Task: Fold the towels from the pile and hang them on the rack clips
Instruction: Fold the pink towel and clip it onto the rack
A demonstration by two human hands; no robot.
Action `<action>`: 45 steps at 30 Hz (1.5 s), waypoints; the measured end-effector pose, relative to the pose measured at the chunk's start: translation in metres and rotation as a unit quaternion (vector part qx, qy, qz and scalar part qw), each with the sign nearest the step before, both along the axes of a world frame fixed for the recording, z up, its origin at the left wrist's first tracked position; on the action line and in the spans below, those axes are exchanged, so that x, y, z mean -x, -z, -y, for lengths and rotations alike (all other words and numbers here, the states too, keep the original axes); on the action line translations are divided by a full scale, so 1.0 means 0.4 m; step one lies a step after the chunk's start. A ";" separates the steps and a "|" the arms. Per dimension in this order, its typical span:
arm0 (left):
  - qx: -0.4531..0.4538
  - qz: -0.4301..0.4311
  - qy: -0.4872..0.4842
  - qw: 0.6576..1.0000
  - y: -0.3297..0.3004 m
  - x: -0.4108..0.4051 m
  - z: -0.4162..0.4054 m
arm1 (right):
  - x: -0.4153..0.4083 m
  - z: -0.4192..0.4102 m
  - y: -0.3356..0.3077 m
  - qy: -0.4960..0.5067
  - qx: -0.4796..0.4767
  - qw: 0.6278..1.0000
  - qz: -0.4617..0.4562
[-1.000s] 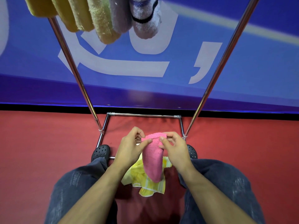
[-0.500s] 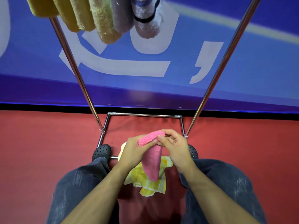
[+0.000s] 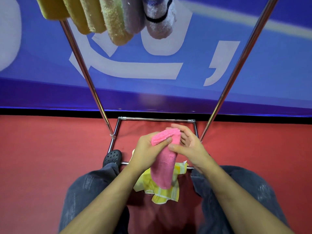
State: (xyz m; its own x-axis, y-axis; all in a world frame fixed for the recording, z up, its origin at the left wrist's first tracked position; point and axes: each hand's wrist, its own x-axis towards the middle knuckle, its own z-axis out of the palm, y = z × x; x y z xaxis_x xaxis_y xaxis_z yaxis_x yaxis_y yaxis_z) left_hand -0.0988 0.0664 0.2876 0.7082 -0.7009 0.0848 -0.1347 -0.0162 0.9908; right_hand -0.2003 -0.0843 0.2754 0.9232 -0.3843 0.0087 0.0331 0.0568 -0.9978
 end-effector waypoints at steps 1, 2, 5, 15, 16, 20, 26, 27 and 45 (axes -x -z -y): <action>0.003 0.009 0.007 1.000 -0.012 0.001 0.003 | 0.001 0.000 0.000 -0.024 0.008 1.000 -0.008; 0.004 0.017 0.015 1.000 -0.024 0.003 0.007 | 0.002 -0.003 -0.005 -0.037 0.016 0.999 -0.019; 0.002 0.034 0.033 0.999 -0.053 0.013 0.021 | 0.002 -0.016 -0.023 -0.024 0.056 0.997 -0.045; 0.013 0.084 0.028 0.996 -0.209 0.000 0.063 | 0.017 0.013 -0.073 0.060 0.059 0.994 -0.074; 0.019 0.092 0.028 0.995 -0.232 0.000 0.065 | 0.019 0.011 -0.078 0.064 0.058 0.994 -0.073; 0.046 0.120 0.019 0.991 -0.331 0.001 0.067 | 0.026 -0.008 -0.089 0.075 0.048 0.993 -0.073; 0.099 0.120 -0.001 0.988 -0.456 0.005 0.059 | 0.041 -0.045 -0.072 0.067 0.048 0.992 -0.092; 0.108 0.126 -0.003 0.986 -0.472 0.003 0.058 | 0.044 -0.051 -0.065 0.065 0.051 0.992 -0.099; 0.114 0.126 -0.027 0.985 -0.618 0.009 0.003 | 0.043 -0.061 -0.240 0.024 0.038 0.999 -0.032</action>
